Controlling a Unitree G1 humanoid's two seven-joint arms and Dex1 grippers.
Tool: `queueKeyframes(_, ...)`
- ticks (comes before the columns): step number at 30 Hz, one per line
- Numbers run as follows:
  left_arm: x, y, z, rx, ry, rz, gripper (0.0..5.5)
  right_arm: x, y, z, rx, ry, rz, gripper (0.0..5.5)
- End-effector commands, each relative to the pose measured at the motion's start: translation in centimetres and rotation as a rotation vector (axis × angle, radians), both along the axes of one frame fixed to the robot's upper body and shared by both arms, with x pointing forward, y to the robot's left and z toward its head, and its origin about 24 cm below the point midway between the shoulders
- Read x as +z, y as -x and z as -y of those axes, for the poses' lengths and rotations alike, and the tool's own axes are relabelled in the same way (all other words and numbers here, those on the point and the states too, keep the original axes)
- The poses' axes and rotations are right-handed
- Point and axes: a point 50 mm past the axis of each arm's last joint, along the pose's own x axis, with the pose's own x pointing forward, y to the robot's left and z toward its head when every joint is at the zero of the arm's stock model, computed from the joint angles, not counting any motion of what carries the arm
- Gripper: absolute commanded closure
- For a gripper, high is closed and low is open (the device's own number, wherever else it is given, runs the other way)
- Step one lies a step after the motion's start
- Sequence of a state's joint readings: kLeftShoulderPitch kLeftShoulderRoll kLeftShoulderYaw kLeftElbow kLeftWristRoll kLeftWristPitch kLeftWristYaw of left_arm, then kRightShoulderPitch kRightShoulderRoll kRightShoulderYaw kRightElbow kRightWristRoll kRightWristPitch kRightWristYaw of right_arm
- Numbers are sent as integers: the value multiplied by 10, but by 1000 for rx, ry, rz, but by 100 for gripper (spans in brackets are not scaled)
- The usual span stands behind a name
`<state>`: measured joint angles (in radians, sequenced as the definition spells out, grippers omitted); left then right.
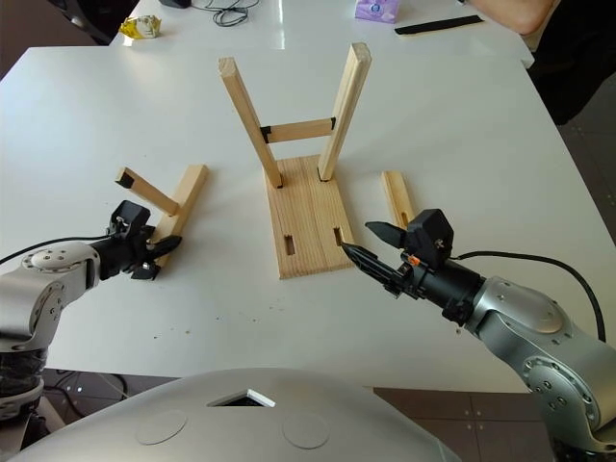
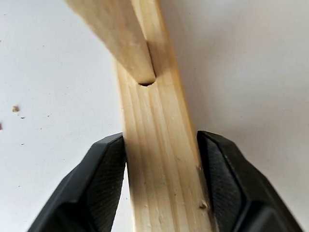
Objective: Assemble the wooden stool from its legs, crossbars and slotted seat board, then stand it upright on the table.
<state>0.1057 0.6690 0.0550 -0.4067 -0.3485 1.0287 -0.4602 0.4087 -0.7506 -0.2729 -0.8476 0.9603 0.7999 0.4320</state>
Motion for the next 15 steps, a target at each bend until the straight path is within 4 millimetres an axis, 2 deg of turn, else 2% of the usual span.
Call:
queueKeyframes(1,-30,20,0,-10,-10,-149,344,2,-3,0,19,14,-4,252)
queueKeyframes(5,-29,14,-5,3,-34,-119,344,2,-4,1,18,17,-4,252)
queueKeyframes(9,-20,-6,-8,34,-31,-50,344,2,-4,1,9,14,-2,252)
queueKeyframes(12,-2,-34,-16,106,-9,48,344,3,-4,2,0,16,0,252)
queueKeyframes(15,33,-73,-27,177,12,228,344,4,-5,5,-14,17,5,252)
